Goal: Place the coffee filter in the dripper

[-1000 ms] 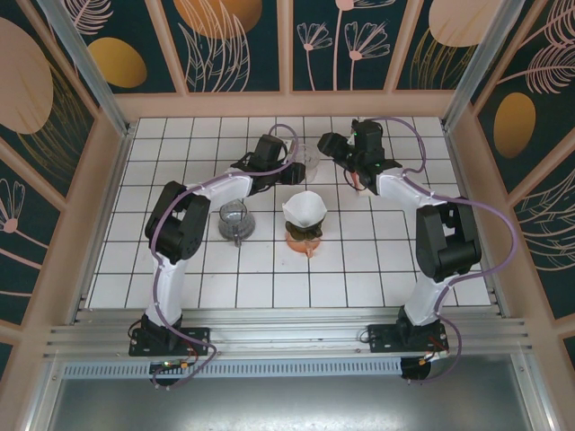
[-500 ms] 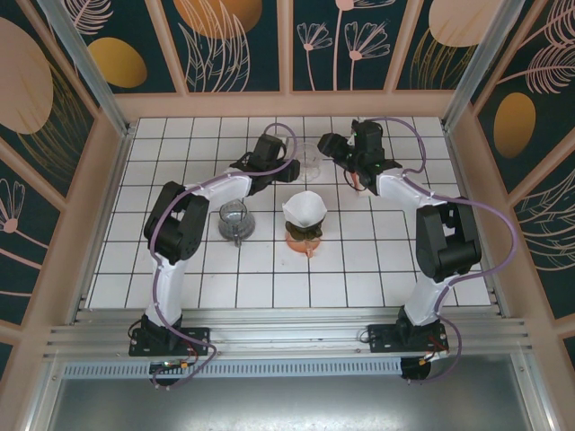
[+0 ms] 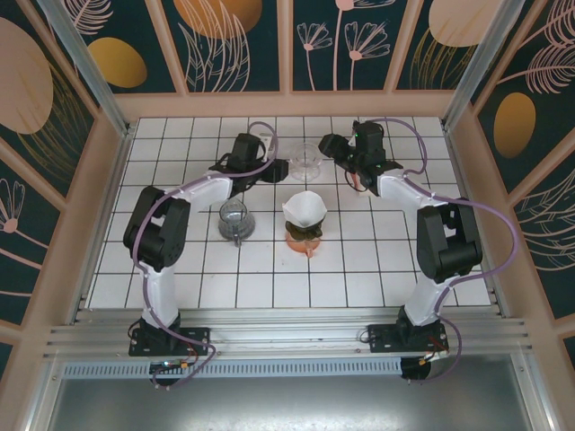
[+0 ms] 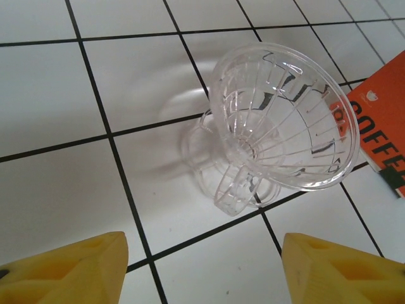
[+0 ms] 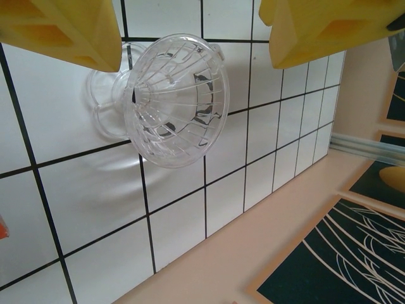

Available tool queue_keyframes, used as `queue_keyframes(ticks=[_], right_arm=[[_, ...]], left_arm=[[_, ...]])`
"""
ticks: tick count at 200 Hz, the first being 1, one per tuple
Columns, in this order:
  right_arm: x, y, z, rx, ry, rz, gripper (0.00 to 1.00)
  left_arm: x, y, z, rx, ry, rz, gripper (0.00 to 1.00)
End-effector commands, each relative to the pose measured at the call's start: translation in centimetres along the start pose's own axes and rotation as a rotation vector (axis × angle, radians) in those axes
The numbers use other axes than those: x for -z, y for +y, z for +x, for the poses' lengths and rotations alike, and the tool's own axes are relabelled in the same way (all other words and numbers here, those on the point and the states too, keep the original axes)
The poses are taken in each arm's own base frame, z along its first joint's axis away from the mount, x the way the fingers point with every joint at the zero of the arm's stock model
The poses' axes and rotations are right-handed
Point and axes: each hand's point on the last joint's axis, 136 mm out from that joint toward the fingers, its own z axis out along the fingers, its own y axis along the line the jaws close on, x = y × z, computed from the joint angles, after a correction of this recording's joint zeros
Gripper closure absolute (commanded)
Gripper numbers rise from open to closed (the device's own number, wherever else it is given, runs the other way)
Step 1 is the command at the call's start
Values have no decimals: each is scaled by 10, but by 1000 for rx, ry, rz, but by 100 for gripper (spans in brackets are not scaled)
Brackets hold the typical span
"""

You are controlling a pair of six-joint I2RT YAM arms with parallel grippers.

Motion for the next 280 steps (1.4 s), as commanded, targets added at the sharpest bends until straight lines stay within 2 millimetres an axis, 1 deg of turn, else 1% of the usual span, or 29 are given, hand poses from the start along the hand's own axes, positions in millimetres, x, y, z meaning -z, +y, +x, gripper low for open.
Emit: queue_keyframes(ticks=[1, 28, 60, 82, 124, 146, 186, 248, 280], right_arm=[[11, 10, -12, -5, -43, -30, 36], [10, 10, -11, -5, -42, -32, 36], [11, 11, -13, 1, -43, -27, 36], [11, 11, -15, 6, -44, -21, 36], [10, 11, -17, 10, -48, -19, 36], [9, 11, -16, 9, -45, -17, 36], [8, 10, -17, 9, -43, -16, 36], [8, 10, -18, 14, -45, -6, 36], [7, 10, -19, 12, -45, -7, 36]], left_arm=[[5, -25, 1, -79, -1, 149, 33], [-5, -20, 5, -93, 2, 143, 37], [-14, -20, -3, -121, -19, 147, 38], [-23, -16, -1, -145, 8, 131, 40], [-30, -16, 8, -183, 45, 148, 41], [-32, -13, 11, -181, 55, 156, 41], [-40, -11, 11, -181, 61, 164, 41], [-54, -6, 6, -189, 68, 164, 42], [-61, -4, 8, -195, 83, 165, 43]])
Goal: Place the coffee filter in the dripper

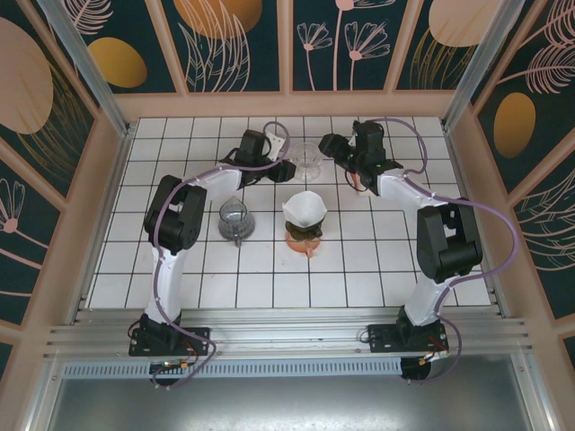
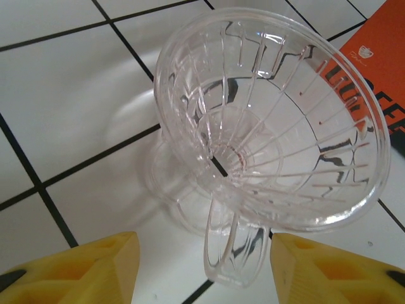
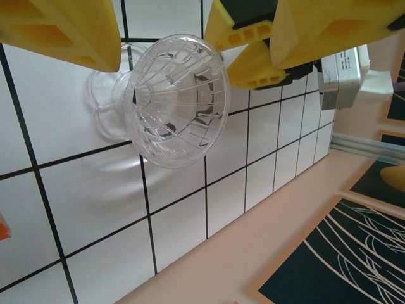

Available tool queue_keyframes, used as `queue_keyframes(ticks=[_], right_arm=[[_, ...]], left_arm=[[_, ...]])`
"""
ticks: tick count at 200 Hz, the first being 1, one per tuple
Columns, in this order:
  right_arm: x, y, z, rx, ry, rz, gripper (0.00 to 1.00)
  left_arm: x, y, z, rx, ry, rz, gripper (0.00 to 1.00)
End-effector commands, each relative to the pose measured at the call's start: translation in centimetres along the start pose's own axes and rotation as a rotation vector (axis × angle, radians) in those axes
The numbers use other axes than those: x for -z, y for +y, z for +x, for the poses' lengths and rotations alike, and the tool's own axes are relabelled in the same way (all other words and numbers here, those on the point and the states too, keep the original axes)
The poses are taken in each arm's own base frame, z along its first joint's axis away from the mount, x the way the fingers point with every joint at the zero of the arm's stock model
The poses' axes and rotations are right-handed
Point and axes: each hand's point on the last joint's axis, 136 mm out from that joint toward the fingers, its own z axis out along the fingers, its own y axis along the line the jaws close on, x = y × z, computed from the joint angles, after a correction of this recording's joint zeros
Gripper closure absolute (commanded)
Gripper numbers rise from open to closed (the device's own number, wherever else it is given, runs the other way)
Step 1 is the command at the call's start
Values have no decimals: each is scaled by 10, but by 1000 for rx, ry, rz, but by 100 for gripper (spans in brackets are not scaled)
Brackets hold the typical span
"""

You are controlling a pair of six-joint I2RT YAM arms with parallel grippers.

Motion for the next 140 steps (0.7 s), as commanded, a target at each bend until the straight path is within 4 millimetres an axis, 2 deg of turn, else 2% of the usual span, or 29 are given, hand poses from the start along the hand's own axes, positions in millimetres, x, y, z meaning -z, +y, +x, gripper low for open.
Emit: queue_keyframes(ticks=[1, 63, 96, 140], right_arm=[[7, 9, -17, 15, -45, -7, 36], [5, 9, -16, 14, -39, -5, 36], [4, 7, -15, 12, -37, -1, 36], [3, 6, -14, 11, -36, 0, 36]], left_arm=[[-5, 1, 2, -20, 20, 22, 43], [-12, -4, -9, -32, 5, 61, 44], [-16, 0, -5, -30, 18, 51, 48], [-18, -4, -5, -27, 11, 76, 54]])
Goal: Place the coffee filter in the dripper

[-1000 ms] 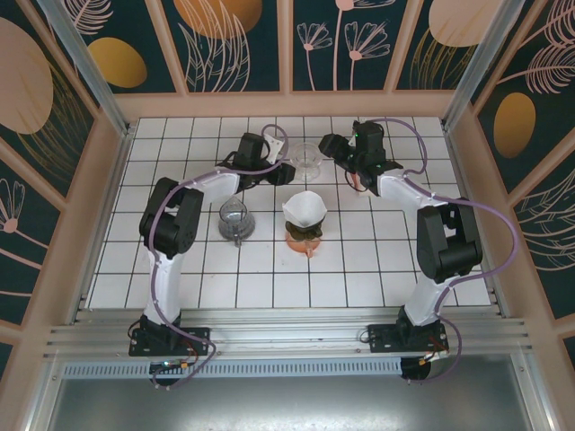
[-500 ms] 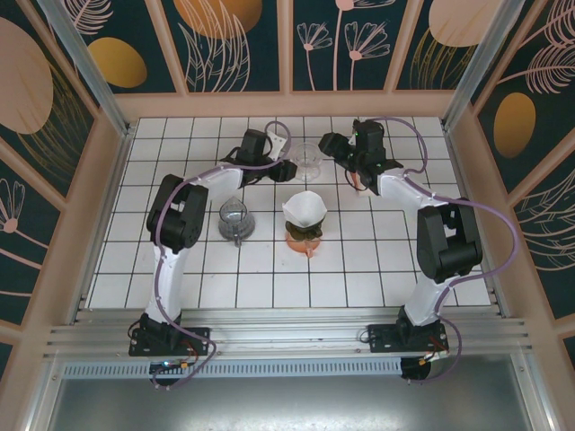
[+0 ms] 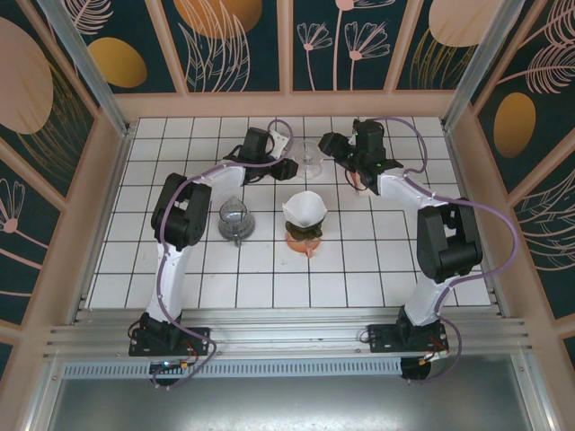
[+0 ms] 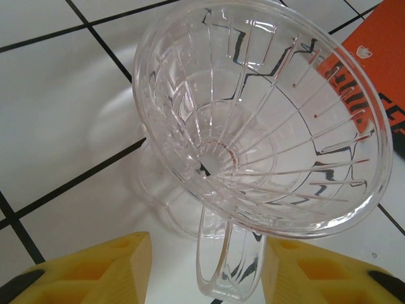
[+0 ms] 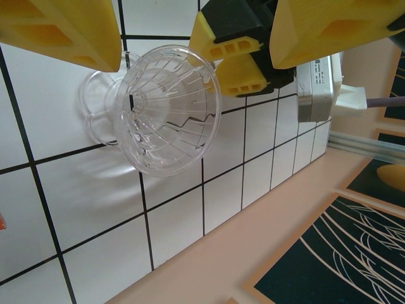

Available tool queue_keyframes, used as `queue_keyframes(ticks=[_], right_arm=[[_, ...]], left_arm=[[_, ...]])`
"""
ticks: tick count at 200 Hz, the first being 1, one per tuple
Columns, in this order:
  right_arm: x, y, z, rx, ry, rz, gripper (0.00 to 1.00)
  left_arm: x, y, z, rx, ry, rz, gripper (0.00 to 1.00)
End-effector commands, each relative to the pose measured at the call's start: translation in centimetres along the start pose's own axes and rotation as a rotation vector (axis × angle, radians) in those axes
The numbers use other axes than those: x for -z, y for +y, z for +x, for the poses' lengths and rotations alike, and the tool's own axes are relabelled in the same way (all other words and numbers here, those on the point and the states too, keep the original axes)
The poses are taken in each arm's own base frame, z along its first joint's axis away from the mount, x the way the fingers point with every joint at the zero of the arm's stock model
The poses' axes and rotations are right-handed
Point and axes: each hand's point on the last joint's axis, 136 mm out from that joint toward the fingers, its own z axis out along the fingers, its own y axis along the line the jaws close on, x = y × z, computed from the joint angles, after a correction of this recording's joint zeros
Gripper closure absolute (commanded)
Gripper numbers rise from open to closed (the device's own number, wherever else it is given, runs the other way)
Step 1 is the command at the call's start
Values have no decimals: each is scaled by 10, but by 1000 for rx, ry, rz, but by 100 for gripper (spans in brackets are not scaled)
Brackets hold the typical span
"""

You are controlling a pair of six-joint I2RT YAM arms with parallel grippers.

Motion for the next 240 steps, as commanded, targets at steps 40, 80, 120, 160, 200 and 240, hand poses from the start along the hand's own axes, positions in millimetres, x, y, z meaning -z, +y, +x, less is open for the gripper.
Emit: queue_keyframes(ticks=[40, 80, 120, 160, 200, 240], right_arm=[[2, 3, -12, 11, -31, 10, 36], [1, 2, -11, 10, -26, 12, 36], [0, 2, -12, 12, -27, 12, 36], [0, 2, -12, 12, -24, 15, 36], [0, 2, -11, 13, -23, 14, 36], [0, 2, -11, 12, -23, 13, 36]], left_arm=[[-2, -5, -7, -18, -22, 54, 59], [-2, -7, -8, -24, -28, 62, 64], [-1, -7, -10, -29, -36, 59, 72], [0, -8, -11, -33, -40, 58, 80], [1, -8, -14, -34, -46, 52, 100], [7, -7, -19, -46, -66, 23, 100]])
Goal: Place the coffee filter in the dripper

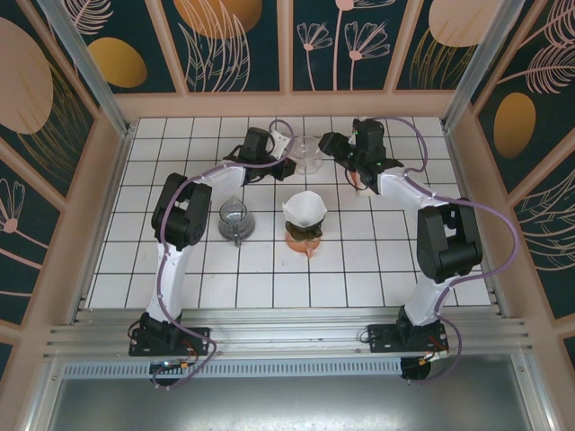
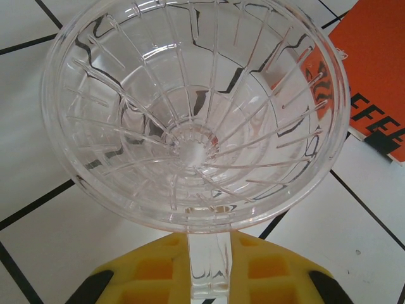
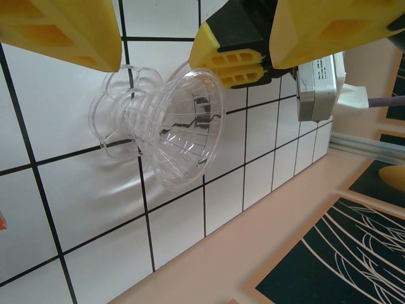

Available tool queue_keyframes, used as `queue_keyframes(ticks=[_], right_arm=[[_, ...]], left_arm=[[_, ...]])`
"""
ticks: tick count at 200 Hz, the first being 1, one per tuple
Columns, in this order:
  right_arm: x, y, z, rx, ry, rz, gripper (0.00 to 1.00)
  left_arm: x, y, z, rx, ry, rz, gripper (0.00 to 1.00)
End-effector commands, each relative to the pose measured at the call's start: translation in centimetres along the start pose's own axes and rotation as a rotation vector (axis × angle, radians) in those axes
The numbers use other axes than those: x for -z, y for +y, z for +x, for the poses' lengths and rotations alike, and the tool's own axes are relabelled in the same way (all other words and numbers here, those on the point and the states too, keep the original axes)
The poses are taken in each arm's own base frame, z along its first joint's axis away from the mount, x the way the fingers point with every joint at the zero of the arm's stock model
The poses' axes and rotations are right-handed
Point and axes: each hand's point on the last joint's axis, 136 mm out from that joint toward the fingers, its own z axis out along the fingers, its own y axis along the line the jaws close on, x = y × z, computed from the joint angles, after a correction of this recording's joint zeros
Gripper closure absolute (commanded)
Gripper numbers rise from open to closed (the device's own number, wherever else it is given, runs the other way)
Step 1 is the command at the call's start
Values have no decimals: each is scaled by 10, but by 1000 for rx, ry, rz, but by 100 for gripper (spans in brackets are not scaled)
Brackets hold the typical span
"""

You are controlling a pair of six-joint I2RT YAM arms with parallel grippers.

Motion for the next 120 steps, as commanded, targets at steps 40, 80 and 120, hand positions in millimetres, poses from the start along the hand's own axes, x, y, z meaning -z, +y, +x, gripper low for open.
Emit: queue_keyframes(ticks=[40, 80, 120], right_arm=[[1, 3, -11, 12, -32, 0, 36], [3, 4, -11, 10, -36, -8, 36], [7, 5, -10, 6, -40, -21, 36]], left_arm=[[17, 1, -26, -61, -79, -83, 100], [29, 3, -40, -65, -111, -130, 100], [47, 3, -58, -59, -154, -178, 100]])
